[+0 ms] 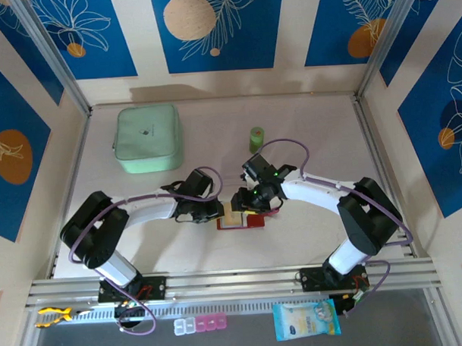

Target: Take the credit cards out of the card holder

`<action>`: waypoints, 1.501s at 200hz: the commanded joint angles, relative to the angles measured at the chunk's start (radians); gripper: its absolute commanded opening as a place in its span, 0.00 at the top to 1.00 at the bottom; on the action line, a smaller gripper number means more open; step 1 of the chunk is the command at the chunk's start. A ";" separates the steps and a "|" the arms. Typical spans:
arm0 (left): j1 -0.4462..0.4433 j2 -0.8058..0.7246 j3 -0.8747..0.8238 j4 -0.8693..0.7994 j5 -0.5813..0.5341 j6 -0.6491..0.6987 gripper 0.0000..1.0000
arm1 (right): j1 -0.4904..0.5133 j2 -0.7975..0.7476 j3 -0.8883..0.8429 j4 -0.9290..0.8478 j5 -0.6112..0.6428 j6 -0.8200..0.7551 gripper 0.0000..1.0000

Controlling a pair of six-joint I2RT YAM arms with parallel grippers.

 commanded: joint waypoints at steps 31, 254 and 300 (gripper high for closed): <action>-0.007 0.017 -0.003 -0.032 -0.022 0.013 0.84 | -0.006 0.057 -0.017 0.078 -0.065 0.009 0.61; -0.007 -0.027 0.053 -0.093 -0.035 0.025 0.84 | -0.008 0.042 -0.014 0.020 0.025 -0.012 0.66; -0.010 -0.036 0.086 -0.108 -0.027 0.025 0.84 | -0.017 0.018 -0.020 0.018 0.017 -0.009 0.66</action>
